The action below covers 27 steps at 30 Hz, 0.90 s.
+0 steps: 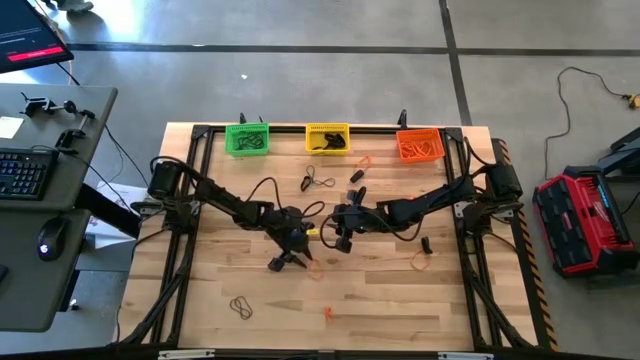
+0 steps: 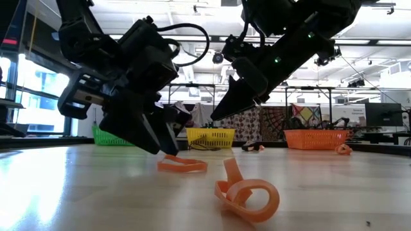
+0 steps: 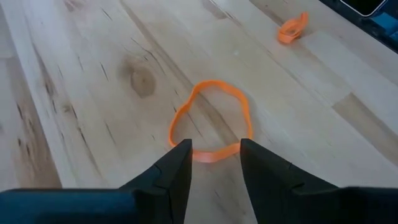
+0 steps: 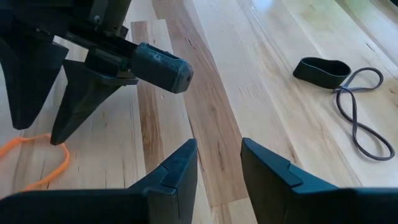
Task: Sort rubber bands into baskets
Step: Put the orange rubber band into the orange bin
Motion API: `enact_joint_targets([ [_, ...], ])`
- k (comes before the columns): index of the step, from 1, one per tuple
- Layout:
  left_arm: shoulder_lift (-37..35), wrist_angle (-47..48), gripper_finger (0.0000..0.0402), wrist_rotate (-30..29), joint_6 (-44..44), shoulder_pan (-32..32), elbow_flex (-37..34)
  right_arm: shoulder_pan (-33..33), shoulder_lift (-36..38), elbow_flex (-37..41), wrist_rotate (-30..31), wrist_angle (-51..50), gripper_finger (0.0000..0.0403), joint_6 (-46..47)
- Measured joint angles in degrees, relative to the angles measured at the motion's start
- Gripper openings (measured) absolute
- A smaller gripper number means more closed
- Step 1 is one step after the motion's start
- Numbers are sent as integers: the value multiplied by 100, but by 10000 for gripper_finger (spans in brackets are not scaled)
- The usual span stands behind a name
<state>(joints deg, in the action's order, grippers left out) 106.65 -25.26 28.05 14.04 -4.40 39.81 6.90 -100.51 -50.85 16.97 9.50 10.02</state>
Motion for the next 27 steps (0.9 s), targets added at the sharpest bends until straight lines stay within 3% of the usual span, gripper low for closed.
enact_joint_targets([
  [27,0,8,129,-298,-453,-66,-6,-13,-2,-2,0,117,114,-150],
])
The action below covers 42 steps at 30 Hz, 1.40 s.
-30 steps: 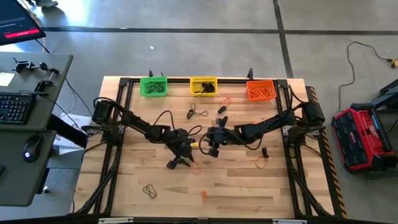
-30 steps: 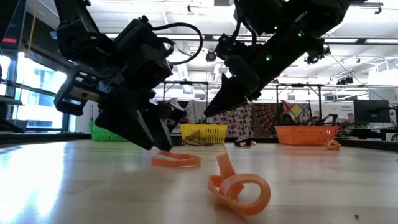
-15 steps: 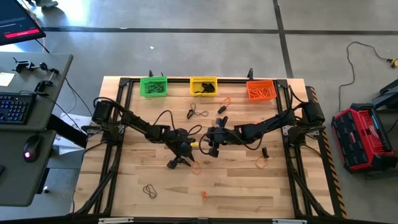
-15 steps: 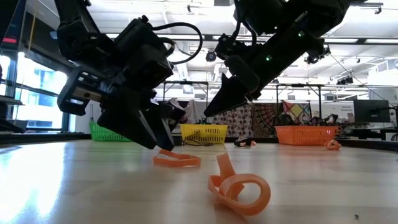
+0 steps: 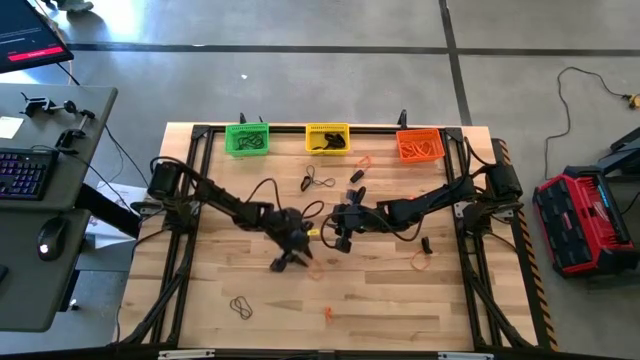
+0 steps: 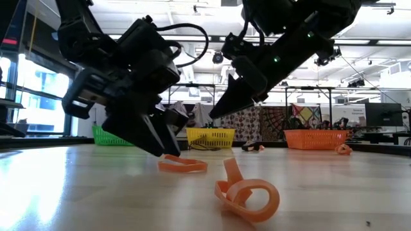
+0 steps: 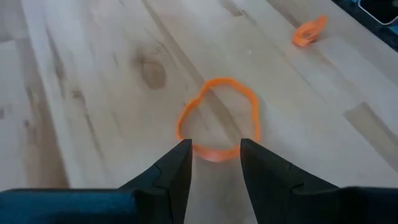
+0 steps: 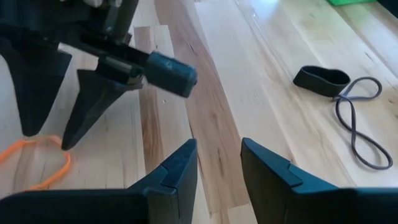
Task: Sort rubber bands into baskets
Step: Put the orange rubber band into the orange bin
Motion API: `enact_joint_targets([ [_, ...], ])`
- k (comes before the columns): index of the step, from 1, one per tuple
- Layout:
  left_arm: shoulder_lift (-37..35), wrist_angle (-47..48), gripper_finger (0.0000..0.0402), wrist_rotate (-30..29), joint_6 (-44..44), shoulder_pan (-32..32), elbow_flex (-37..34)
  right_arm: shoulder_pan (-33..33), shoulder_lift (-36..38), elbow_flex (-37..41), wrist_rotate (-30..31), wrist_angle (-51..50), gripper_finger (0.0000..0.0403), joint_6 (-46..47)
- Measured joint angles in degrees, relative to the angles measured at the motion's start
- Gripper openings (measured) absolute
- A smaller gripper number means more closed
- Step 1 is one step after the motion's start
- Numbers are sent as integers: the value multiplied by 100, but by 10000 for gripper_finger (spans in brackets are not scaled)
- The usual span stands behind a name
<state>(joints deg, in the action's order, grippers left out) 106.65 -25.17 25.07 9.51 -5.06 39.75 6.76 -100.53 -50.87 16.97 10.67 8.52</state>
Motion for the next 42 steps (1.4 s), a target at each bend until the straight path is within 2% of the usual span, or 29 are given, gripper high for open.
enact_joint_targets([
  [8,107,-189,129,-327,-76,-173,0,0,2,0,0,84,114,-1],
  [13,360,-245,119,-291,-238,-181,185,0,1,-2,0,84,114,-1],
  [16,360,-226,92,-344,-231,-181,195,0,2,-2,-2,82,114,-1],
  [21,263,-84,16,-492,-17,-183,187,0,2,-2,-2,79,114,-1],
  [23,125,115,6,-694,123,-189,180,0,0,-4,-2,79,114,-1],
  [28,-362,661,1,-1133,361,-188,170,2,0,-4,-2,66,114,-1],
  [33,-768,898,0,-1212,309,-188,171,2,2,-4,-53,69,114,17],
  [38,-760,879,7,-1238,-855,-215,177,2,0,-4,-93,74,114,28],
  [42,-514,900,46,-1368,-1494,-454,223,2,0,-4,-92,100,114,41],
])
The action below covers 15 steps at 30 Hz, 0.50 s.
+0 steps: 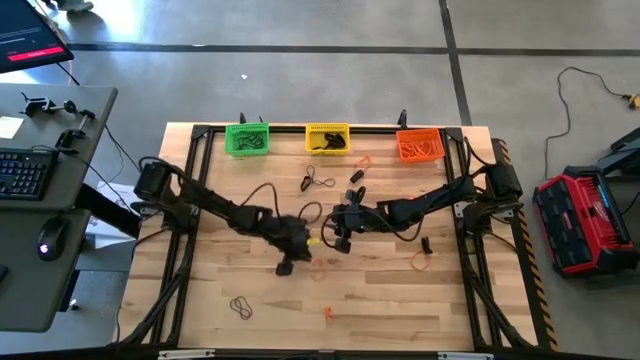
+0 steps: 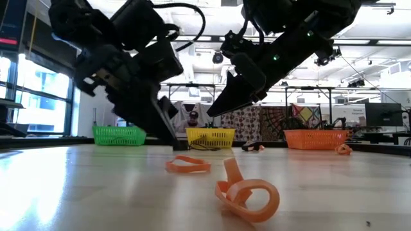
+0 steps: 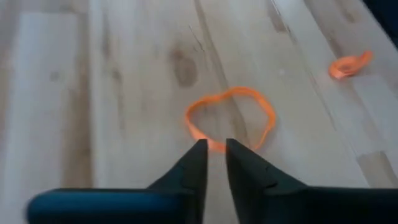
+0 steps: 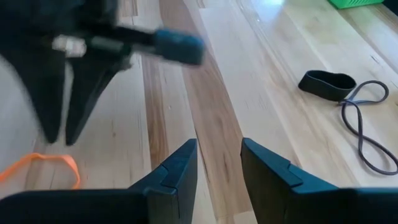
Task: Sort rubber bands into baskets
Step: Put the orange rubber band into the orange bin
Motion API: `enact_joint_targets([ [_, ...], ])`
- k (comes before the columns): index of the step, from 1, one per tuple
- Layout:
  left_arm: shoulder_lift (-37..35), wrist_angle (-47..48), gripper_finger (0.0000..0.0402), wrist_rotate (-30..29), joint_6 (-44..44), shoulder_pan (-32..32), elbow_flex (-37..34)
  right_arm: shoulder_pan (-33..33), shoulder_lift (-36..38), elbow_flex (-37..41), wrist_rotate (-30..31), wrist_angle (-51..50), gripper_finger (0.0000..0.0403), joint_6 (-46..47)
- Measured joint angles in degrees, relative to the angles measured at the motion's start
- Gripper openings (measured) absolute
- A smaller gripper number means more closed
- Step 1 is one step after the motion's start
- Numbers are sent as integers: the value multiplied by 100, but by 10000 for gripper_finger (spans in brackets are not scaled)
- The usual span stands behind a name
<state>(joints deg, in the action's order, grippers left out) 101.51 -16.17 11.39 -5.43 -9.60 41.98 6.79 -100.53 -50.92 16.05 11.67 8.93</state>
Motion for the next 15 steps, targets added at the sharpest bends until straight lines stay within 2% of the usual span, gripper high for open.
enact_joint_targets([
  [8,120,225,152,-705,-309,-247,239,0,0,0,0,23,114,-15],
  [11,120,275,175,-723,-485,-229,254,0,0,0,0,23,114,-39],
  [15,120,306,183,-743,-695,-204,254,0,0,0,0,23,114,-42],
])
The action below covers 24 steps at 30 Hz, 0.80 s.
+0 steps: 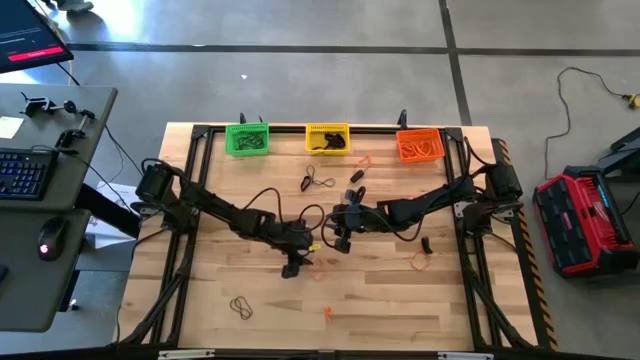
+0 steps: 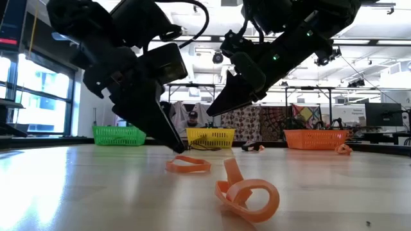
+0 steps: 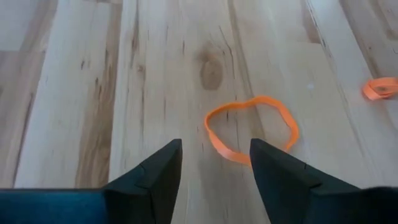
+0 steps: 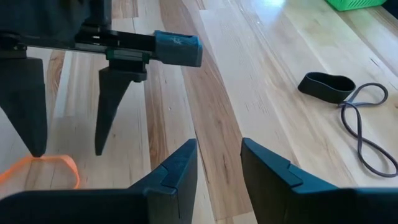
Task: Sort rubber bands into baskets
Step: Put the orange rubber band into the orange bin
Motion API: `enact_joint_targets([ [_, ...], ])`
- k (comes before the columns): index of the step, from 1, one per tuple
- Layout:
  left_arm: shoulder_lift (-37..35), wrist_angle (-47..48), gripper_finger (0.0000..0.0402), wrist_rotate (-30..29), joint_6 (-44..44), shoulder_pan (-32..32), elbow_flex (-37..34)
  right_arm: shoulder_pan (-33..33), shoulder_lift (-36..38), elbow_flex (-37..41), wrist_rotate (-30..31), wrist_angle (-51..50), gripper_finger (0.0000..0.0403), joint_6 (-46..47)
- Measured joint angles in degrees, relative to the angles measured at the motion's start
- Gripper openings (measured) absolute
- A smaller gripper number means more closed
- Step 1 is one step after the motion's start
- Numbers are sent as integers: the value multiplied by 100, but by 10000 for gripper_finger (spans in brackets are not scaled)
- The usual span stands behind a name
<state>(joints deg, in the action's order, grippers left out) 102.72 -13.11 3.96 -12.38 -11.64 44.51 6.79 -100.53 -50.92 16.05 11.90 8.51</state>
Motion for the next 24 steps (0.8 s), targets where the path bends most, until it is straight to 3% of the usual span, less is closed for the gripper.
enact_joint_targets([
  [16,389,-115,182,257,-210,-17,234,0,0,0,0,33,114,-91],
  [20,389,18,161,231,-262,-15,241,0,0,0,2,31,114,-92],
  [24,387,96,115,189,-240,-9,247,0,0,0,1,33,114,-101],
])
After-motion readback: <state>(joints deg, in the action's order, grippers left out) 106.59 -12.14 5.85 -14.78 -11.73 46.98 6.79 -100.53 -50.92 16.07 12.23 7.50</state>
